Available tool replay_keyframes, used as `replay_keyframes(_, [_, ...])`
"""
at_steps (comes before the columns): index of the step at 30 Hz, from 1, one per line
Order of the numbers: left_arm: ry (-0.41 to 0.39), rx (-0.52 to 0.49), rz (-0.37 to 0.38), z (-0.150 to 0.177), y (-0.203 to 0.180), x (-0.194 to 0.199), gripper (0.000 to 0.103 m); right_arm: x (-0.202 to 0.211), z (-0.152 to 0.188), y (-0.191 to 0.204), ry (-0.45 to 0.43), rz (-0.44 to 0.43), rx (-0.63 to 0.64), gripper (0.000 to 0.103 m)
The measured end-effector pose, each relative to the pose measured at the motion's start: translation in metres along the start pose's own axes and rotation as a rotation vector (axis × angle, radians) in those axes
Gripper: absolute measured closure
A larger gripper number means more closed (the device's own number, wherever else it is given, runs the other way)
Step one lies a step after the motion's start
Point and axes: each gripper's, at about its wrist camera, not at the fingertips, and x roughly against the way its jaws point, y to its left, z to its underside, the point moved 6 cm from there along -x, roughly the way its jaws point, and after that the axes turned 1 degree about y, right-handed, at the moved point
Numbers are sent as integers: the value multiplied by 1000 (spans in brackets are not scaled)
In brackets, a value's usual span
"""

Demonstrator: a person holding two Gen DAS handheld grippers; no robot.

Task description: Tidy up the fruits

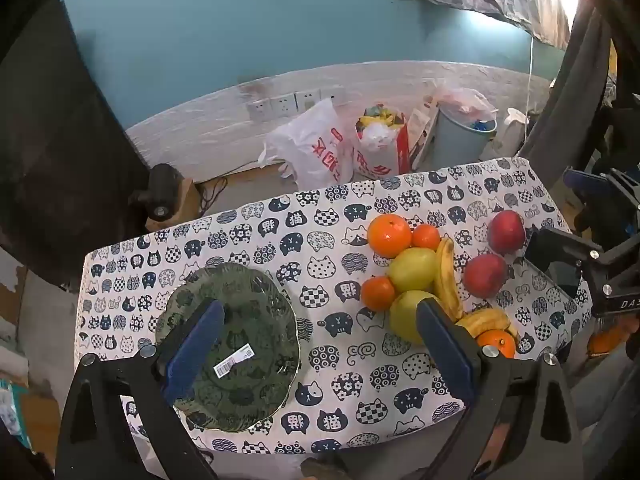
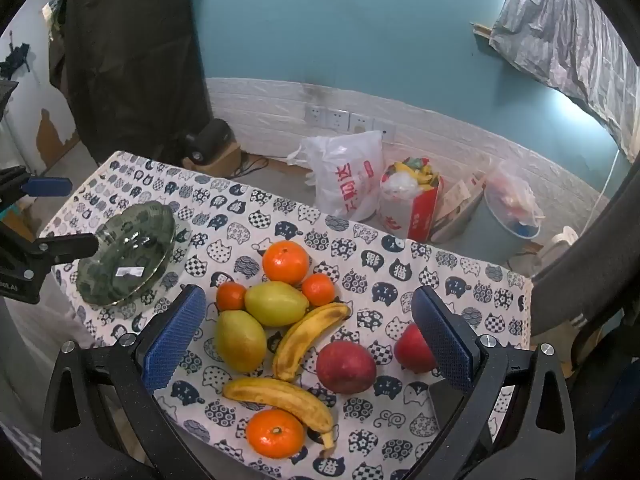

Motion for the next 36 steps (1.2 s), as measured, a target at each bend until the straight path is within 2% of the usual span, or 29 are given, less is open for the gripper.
replay_keyframes(7, [5,27,18,5,-2,3,5,-2,0,3,4,-6,-2,2])
replay_keyframes(14, [5,9,32,5,0,-4,5,-3,1,4,10,-6,1,2])
replay_keyframes(36, [10,-22,16,4,-5,-6,5,-4,2,6,19,-1,7,2])
